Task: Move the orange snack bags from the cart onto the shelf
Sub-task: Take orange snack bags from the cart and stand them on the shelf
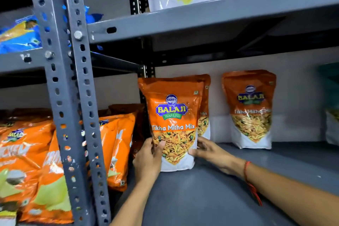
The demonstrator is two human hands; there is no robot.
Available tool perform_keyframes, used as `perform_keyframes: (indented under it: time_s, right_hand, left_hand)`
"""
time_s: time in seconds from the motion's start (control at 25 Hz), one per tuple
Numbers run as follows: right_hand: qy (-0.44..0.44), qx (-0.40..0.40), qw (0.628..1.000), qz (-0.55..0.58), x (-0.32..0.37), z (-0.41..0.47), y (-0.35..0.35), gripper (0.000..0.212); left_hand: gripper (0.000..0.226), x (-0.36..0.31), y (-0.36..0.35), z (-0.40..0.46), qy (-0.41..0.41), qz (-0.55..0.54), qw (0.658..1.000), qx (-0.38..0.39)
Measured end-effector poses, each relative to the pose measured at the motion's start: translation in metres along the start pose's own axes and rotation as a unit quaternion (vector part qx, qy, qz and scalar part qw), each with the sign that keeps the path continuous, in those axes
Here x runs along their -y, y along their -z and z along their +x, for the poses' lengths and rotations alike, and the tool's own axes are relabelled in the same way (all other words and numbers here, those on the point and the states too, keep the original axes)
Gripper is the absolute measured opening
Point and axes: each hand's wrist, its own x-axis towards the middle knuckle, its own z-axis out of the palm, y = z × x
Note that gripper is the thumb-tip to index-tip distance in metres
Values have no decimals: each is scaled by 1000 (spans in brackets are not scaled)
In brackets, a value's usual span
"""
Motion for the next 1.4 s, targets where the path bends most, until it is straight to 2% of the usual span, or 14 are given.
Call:
perform_keyframes:
  time_s: [0.12, 0.24, 0.36, 0.48, 0.6, 0.76, 0.92, 1.04, 1.12, 1.28, 1.4]
  right_hand:
    - [-7, 7, 1000, 6, -5, 12, 2, 42]
    - [-18, 13, 1000, 11, -4, 16, 2, 40]
    - [-19, -10, 999, -29, -2, 10, -2, 41]
    - [-13, -91, 992, -89, 16, -4, -8, 58]
    - [31, -214, 974, -66, 45, -29, -16, 62]
    - [111, -354, 928, -28, 82, -98, -29, 50]
    - [154, -471, 868, -39, 120, -200, -33, 36]
    - [152, -540, 826, -52, 147, -286, -30, 32]
    - [141, -590, 792, -69, 160, -355, -29, 31]
    - [78, -677, 727, -82, 161, -494, -42, 16]
    - [35, -737, 670, -78, 150, -598, -56, 18]
  left_hand:
    - [50, 4, -3, 6, 17, 3, 1000, 6]
    - [70, 7, -4, 6, 22, -7, 1000, 19]
    - [59, 7, -3, 4, 33, -26, 999, 12]
    - [53, -1, 6, -4, 27, -102, 994, -39]
    - [48, -27, 10, -19, -8, -211, 975, -67]
    - [41, -97, -1, -59, -61, -317, 946, 5]
    - [39, -175, -18, -126, -69, -452, 880, 129]
    - [36, -217, -35, -195, -51, -529, 813, 238]
    - [33, -240, -50, -256, -37, -567, 756, 325]
    - [35, -272, -76, -389, -14, -563, 659, 499]
    - [32, -286, -95, -481, -22, -524, 590, 613]
